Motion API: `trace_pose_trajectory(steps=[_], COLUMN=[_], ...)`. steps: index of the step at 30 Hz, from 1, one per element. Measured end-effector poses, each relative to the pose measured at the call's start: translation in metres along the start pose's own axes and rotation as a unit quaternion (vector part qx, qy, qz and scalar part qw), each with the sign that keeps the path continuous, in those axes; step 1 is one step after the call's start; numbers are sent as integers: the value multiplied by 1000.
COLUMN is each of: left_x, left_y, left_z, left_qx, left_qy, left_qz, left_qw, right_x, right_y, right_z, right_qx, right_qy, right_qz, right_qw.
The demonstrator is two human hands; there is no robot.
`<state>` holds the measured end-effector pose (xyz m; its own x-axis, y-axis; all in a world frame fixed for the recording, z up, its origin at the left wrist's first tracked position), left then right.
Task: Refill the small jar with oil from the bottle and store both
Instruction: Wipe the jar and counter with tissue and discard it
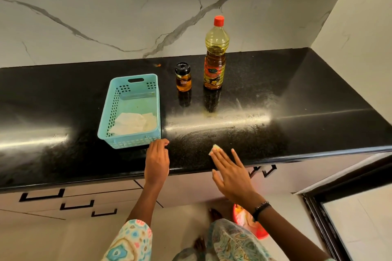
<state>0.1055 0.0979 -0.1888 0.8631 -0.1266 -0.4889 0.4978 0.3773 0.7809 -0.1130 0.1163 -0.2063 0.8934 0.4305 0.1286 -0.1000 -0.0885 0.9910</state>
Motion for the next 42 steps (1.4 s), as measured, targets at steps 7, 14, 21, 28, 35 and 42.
trace_pose_trajectory(steps=[7, 14, 21, 28, 35, 42], left_x=[-1, -4, -16, -47, -79, -104], left_y=[0, 0, 0, -8, -33, -56], left_z=[-1, -2, 1, 26, 90, 188], left_qx=[4, -11, -18, -30, -12, -2], left_qy=[-6, -18, -72, -54, -39, 11], left_qz=[11, 49, 97, 13, -65, -151], left_qw=[1000, 999, 993, 998, 997, 988], right_x=[-59, -37, -85, -93, -107, -122], right_y=[10, 6, 6, 9, 15, 25], right_z=[-29, -11, -52, -16, 34, 104], right_qx=[-27, 3, -6, -6, -4, 3], right_qy=[-74, -38, -98, -129, -136, -115], right_qz=[10, 11, 13, 34, 32, 42], right_qw=[997, 999, 995, 991, 990, 992])
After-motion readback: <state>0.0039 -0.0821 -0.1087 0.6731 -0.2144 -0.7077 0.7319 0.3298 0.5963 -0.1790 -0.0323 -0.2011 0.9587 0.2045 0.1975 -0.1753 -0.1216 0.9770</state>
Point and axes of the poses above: each hand's wrist, its own z-axis towards the middle knuckle, its own y-axis out of the back of the hand, x = y × z, the point moved 7 cm from there along z, towards the middle knuckle, and after that the axes turned 7 degrees about x, right-handed, at the moved point
